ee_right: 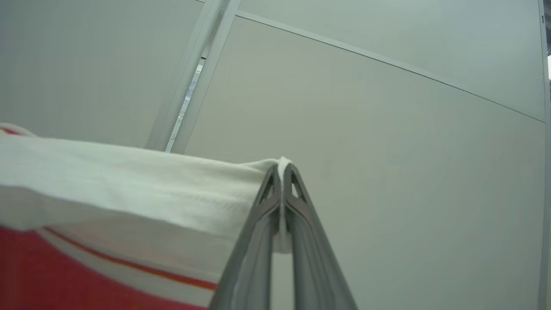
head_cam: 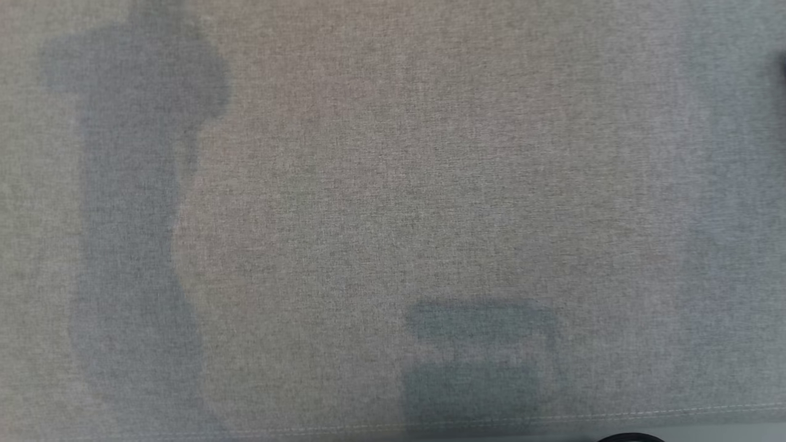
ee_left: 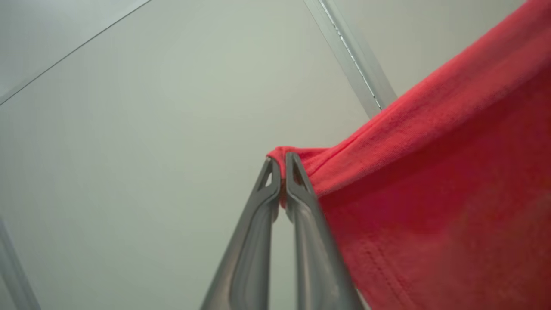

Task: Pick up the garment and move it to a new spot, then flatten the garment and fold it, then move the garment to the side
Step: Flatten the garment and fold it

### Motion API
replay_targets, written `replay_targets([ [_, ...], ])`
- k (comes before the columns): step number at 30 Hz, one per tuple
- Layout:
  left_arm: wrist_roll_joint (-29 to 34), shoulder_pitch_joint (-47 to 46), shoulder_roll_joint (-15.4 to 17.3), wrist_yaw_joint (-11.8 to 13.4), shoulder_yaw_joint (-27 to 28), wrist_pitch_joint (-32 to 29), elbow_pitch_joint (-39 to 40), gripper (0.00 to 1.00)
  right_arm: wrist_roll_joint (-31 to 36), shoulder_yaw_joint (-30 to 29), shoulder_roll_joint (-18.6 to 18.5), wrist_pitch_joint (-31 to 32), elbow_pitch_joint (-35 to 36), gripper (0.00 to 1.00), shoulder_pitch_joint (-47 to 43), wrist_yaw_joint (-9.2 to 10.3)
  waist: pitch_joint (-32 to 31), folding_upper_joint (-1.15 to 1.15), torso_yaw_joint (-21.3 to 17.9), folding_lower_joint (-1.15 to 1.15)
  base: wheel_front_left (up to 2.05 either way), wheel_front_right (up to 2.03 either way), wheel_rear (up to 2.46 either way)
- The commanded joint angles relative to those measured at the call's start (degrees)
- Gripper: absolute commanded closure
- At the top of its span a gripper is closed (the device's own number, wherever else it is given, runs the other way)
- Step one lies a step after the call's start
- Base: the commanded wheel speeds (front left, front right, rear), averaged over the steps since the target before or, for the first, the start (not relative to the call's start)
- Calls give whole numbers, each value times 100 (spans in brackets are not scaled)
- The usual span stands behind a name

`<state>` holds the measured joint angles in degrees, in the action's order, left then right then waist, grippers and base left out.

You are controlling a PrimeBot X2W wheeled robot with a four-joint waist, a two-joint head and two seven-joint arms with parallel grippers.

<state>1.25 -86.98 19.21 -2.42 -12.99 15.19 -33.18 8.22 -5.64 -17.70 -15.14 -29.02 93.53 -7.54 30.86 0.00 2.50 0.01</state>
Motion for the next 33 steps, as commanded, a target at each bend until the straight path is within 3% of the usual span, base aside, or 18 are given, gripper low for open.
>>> replay_targets([
  [1, -94, 263, 16, 62, 42, -13, 3, 100, -35, -32, -62, 2, -27, 100, -292, 12, 216, 0, 74, -1, 0, 0, 0],
  [6, -419, 1122, -74, 112, 247, -13, 59, 100, -355, 58, -305, 2, 131, 100, -1109, 14, 370, 0, 132, -1, 0, 0, 0],
  [12, -724, 2825, -420, 81, 550, -12, 346, 100, -1422, 421, -587, 2, 668, 100, -2924, 16, 152, 0, 156, -1, 0, 0, 0],
  [17, -869, 4372, -800, -44, 854, -13, 385, 100, -2016, 308, -421, 2, 938, 100, -4761, 17, -450, 0, 113, -1, 0, 0, 0],
  [22, -847, 5559, -1121, -185, 1084, -12, 215, 100, -2391, 595, -228, 2, 953, 100, -6179, 16, -1177, 0, 22, -1, 0, 0, 0],
  [33, -697, 7341, -1473, -285, 1227, -12, -258, 100, -2814, 858, -63, 1, 323, 100, -7998, 15, -2471, 0, -194, -1, 0, 0, 0],
])
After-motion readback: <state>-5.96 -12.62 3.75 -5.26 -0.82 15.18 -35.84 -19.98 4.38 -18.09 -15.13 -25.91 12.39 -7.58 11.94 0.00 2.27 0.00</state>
